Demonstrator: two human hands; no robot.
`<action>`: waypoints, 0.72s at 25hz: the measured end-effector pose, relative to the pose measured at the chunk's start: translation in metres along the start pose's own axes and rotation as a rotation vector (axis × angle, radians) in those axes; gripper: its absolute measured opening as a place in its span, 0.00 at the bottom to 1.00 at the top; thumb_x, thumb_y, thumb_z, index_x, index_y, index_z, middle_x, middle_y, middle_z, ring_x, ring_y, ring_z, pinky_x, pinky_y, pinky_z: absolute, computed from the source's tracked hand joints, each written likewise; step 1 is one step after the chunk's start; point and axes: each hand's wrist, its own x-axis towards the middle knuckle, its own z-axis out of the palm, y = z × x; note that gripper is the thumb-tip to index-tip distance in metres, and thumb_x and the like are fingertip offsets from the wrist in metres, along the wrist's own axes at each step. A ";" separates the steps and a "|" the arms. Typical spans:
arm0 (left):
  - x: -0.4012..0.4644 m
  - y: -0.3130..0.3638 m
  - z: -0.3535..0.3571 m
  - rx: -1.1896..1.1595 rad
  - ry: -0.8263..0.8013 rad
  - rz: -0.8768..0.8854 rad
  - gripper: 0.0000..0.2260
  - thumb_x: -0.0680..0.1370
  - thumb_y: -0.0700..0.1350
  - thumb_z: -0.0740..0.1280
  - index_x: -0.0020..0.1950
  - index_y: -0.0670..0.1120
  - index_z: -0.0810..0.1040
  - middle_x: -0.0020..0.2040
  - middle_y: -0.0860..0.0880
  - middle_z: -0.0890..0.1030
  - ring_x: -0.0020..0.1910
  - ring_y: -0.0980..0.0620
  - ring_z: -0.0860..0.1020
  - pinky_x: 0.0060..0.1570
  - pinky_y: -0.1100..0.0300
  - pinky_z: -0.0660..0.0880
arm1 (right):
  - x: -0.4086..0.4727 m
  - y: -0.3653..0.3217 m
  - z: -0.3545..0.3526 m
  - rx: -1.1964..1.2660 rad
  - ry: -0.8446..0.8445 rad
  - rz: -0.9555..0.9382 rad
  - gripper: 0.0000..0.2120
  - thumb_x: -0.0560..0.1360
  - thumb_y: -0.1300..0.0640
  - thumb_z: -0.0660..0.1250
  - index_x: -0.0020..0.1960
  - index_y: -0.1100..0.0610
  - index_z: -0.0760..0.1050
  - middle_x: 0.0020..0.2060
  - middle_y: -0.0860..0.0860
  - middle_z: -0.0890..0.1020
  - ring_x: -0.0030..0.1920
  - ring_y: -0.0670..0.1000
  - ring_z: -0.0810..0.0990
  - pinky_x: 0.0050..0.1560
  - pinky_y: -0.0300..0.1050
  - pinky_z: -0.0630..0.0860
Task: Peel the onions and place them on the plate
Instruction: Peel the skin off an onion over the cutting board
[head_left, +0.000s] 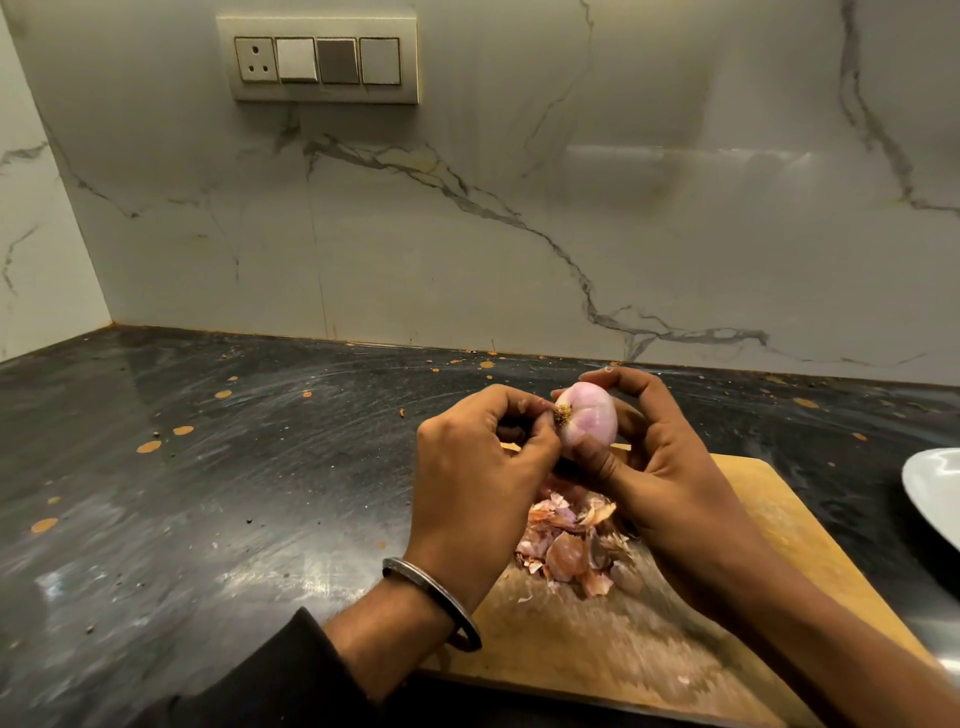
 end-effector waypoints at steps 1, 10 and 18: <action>0.000 -0.001 0.000 -0.028 -0.017 -0.040 0.06 0.75 0.43 0.73 0.44 0.55 0.82 0.37 0.57 0.83 0.38 0.62 0.82 0.39 0.63 0.81 | 0.000 0.000 0.001 0.008 -0.001 -0.006 0.23 0.72 0.59 0.72 0.65 0.53 0.71 0.57 0.51 0.83 0.51 0.57 0.86 0.50 0.52 0.84; 0.001 -0.002 0.001 -0.253 -0.175 -0.202 0.14 0.84 0.46 0.56 0.41 0.43 0.71 0.33 0.43 0.73 0.34 0.40 0.72 0.34 0.38 0.72 | -0.001 0.001 -0.001 -0.019 -0.034 0.003 0.22 0.72 0.63 0.70 0.64 0.51 0.71 0.56 0.50 0.83 0.48 0.57 0.87 0.49 0.48 0.84; 0.000 -0.001 -0.001 -0.083 -0.147 -0.025 0.05 0.77 0.45 0.70 0.51 0.55 0.82 0.42 0.60 0.82 0.44 0.62 0.81 0.42 0.67 0.79 | -0.001 -0.002 -0.008 -0.044 0.035 0.021 0.20 0.74 0.60 0.71 0.63 0.49 0.72 0.56 0.49 0.83 0.46 0.56 0.87 0.41 0.41 0.82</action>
